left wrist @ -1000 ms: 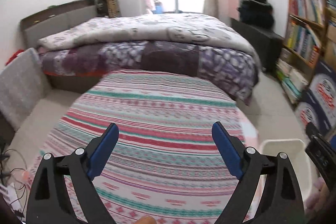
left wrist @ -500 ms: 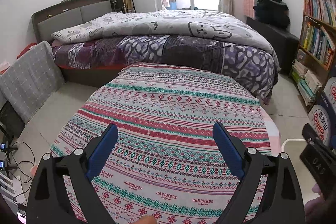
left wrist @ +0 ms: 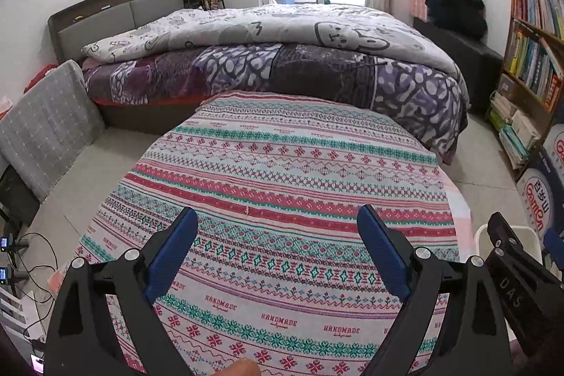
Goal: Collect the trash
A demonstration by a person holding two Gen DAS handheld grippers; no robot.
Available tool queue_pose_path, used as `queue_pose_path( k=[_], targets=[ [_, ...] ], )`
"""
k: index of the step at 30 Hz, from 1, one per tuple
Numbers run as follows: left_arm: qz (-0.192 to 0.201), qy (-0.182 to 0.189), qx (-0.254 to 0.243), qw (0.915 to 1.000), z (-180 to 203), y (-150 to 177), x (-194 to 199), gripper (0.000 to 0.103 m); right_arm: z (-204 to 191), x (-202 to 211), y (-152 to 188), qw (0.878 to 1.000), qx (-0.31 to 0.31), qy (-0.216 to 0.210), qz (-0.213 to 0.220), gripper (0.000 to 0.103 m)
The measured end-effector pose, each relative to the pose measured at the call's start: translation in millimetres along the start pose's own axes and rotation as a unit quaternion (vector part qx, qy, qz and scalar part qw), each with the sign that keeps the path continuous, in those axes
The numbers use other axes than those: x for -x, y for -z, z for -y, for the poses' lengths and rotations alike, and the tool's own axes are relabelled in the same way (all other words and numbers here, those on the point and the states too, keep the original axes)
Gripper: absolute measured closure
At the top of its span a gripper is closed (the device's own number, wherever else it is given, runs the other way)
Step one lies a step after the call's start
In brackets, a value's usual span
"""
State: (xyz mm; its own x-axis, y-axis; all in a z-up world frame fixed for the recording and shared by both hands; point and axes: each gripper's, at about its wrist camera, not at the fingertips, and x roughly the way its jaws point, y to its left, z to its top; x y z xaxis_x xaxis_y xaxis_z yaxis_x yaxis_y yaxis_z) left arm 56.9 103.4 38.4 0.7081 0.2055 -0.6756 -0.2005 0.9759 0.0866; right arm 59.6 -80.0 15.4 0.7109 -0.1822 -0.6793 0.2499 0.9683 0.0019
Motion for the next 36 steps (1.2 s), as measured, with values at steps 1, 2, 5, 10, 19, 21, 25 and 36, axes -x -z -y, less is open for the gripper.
queue_pose_path(
  k=[1,2,5,10,19,21,25,36],
  targets=[
    [-0.002,0.0,-0.002,1.0,1.1,1.2,-0.6,0.014,0.1,-0.6,0.9,1.0,0.001,0.0,-0.002,0.007],
    [-0.005,-0.001,-0.003,1.0,1.9,2.0,-1.3,0.014,0.7,-1.1,1.5,1.0,0.002,0.0,-0.003,0.007],
    [-0.008,-0.006,-0.005,0.9999,3.5,3.8,-2.5,0.014,2.6,-1.6,2.1,1.0,0.005,0.001,-0.005,0.007],
    [-0.008,-0.011,-0.012,0.9998,7.1,5.1,-3.6,0.014,6.1,-3.8,3.1,1.0,0.007,0.003,-0.009,0.007],
    [-0.009,-0.011,-0.012,0.9998,6.9,5.9,-4.0,0.014,9.4,-5.5,3.5,1.0,0.006,0.003,-0.011,0.007],
    [-0.011,-0.011,-0.012,0.9998,6.5,6.0,-4.4,0.014,9.1,-5.7,4.5,1.0,0.007,0.003,-0.011,0.007],
    [-0.01,-0.011,-0.009,0.9998,5.8,6.5,-4.3,0.014,8.7,-5.8,5.1,1.0,0.007,0.003,-0.011,0.007],
    [-0.009,0.007,-0.01,0.9999,10.6,5.9,-1.4,0.014,10.8,-7.2,7.6,1.0,0.002,-0.001,-0.012,0.007]
  ],
)
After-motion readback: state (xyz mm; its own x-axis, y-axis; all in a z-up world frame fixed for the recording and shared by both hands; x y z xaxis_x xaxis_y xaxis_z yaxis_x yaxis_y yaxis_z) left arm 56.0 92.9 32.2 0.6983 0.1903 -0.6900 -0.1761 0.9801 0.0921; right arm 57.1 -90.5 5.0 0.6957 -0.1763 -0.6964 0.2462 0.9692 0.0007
